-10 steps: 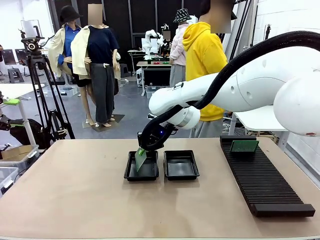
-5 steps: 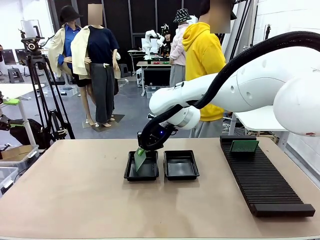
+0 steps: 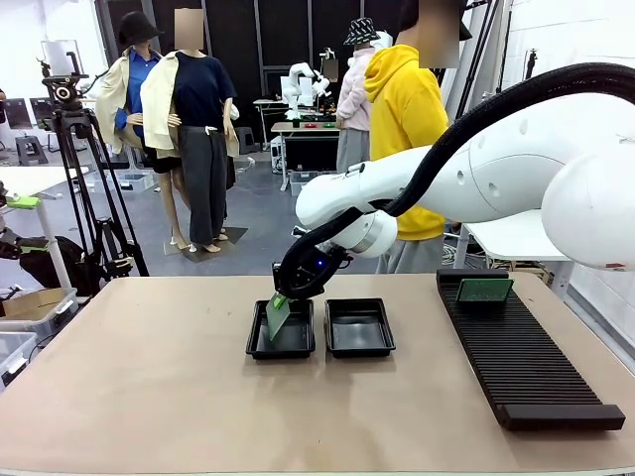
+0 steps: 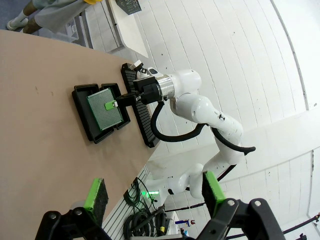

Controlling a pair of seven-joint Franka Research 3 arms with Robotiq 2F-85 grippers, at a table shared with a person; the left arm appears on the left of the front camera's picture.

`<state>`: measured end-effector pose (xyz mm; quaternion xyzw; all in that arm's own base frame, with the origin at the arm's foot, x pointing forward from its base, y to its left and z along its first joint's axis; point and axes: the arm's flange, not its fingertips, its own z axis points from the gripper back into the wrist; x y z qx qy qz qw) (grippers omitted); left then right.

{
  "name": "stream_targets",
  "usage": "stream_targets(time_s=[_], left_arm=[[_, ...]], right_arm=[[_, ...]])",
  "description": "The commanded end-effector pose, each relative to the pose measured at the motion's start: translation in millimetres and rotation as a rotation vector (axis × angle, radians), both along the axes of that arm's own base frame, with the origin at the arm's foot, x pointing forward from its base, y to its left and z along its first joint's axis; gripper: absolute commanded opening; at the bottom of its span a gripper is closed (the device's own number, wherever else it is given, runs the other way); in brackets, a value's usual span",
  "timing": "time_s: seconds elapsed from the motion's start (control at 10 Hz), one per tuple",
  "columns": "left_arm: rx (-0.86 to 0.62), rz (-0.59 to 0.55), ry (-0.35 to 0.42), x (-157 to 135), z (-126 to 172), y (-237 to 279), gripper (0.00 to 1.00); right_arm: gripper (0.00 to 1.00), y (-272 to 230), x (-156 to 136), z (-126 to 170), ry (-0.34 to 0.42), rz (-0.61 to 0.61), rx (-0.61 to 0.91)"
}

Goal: Inspect and transfer BCBs to ESD trays.
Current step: Pick up the Blank PCB from the PCB Rack and place it in the left ESD tray.

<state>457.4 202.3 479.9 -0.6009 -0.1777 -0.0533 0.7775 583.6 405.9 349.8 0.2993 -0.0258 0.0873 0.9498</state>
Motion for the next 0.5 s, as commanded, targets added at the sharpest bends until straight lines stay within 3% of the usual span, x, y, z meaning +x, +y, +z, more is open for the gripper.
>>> stream_targets(time_s=[0.0,0.4], left_arm=[[-0.002,0.012,0.007,-0.3,3.9,-0.1,1.00],[-0.002,0.012,0.007,-0.3,3.9,-0.1,1.00]], right_arm=[[0.00,-0.3,0.0,1.7,-0.002,-0.006,-0.013],[0.00,0.0,0.0,0.0,0.000,0.000,0.000]])
